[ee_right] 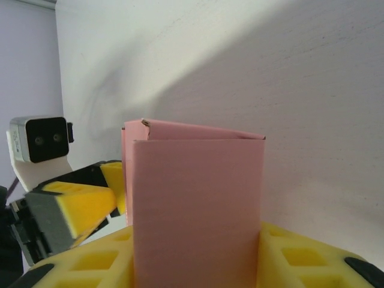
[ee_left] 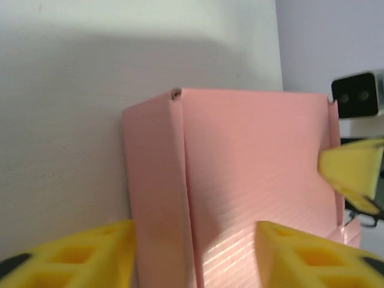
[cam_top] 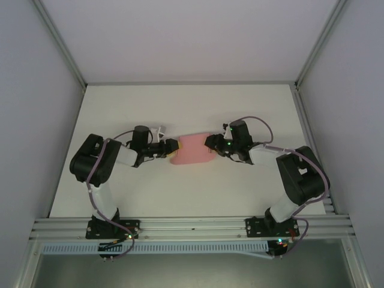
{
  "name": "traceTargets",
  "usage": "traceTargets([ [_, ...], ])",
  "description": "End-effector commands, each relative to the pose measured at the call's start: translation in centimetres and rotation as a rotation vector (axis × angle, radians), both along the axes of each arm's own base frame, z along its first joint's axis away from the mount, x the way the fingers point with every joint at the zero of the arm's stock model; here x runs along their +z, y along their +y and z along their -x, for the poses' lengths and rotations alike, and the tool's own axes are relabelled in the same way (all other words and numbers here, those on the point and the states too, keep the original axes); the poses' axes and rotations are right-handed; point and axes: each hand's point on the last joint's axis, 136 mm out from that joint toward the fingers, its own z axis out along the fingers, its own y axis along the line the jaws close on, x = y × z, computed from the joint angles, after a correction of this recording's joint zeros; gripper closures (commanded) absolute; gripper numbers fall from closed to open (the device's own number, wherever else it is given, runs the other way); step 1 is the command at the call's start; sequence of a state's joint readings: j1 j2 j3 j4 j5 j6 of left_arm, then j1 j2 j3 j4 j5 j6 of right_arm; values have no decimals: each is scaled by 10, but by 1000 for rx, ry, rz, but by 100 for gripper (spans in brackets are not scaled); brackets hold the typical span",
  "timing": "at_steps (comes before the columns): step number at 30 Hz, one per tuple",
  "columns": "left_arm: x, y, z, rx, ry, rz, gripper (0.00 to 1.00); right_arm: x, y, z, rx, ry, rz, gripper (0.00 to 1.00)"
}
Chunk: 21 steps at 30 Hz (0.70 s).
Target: Assemble paper box
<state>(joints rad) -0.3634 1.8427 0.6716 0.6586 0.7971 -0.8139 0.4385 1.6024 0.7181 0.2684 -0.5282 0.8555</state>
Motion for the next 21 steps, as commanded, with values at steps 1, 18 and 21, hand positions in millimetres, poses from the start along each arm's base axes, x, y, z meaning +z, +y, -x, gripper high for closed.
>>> traceTargets([
  [1,23,8,-15,31,-115,-86,28,18,-2,0,-16,-32,-35,58],
  [18,137,-51,89,-508,-1212,-779,0,63,-36,37,-23,250,-28,56],
  [21,141,-57,98,-559,-1267,-821,0,70,-36,43,-22,359,-112,57],
])
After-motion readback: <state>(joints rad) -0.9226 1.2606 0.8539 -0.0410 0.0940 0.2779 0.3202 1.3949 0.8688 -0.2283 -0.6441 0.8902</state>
